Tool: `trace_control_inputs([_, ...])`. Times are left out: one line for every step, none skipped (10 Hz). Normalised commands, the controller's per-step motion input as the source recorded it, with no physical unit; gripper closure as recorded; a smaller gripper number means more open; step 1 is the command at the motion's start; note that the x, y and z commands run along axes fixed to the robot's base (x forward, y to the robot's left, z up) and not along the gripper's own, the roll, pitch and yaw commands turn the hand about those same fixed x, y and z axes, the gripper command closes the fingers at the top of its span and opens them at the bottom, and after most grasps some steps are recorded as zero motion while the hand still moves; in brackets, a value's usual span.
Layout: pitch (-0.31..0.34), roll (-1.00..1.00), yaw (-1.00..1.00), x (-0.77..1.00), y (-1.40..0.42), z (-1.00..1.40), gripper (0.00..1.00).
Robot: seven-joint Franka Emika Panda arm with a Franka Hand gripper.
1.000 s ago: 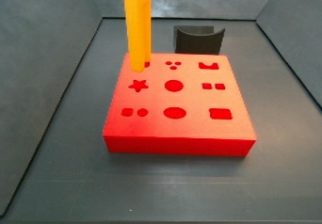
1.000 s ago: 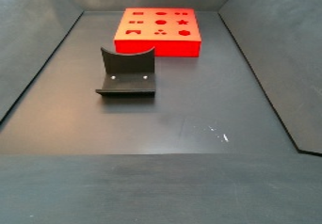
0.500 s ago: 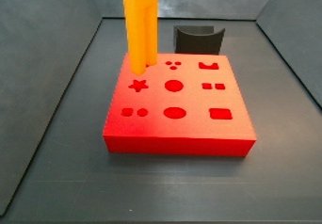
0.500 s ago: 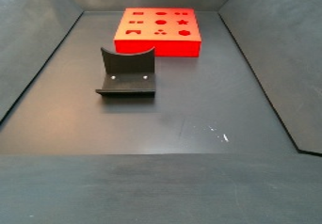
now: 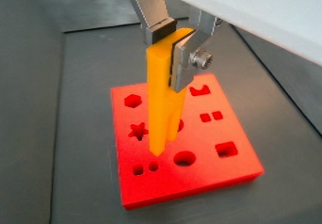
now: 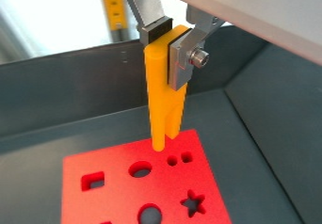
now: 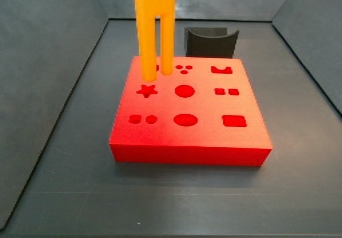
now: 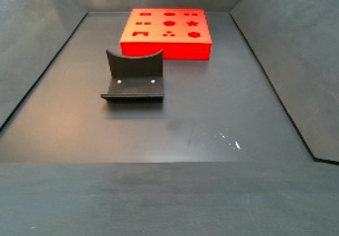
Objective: Insert the square-circle object.
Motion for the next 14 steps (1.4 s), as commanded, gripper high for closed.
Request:
trace_control_inputs([-0.007,-0.05,-1.0,0.05,0.0,-0.22,1.0])
trace_control_inputs([-0.016,-0.05,-0.92,0.11,-0.07,-0.2,1.0])
trace_control_inputs([-0.043,-0.05,-0.89,0.0,-0.06,-0.16,1.0])
trace_control_inputs([-0.017,-0.01,-0.76,0.04,-0.06,-0.07,1.0])
trace_control_inputs([0.0,0.0,-0.43,0.0,0.0,-0.03,1.0])
trace_control_inputs([0.0,0.0,0.0,0.0,0.0,-0.03,1.0])
trace_control_inputs([0.011,0.0,-0.29,0.11,0.03,-0.03,1.0])
trace_control_inputs([0.0,0.0,-0.65,0.18,0.0,0.0,1.0])
trace_control_inputs([0.0,0.0,-0.85,0.16,0.0,0.0,1.0])
trace_control_inputs([0.0,0.0,-0.93,0.07,0.01,0.0,1.0])
trace_control_inputs([0.0,0.0,-0.93,0.03,0.0,0.0,1.0])
trace_control_inputs([0.0,0.0,-0.76,0.01,0.02,0.0,1.0])
trace_control_inputs([0.0,0.0,0.0,0.0,0.0,-0.03,1.0])
trace_control_inputs([0.0,0.0,0.0,0.05,0.0,-0.15,1.0])
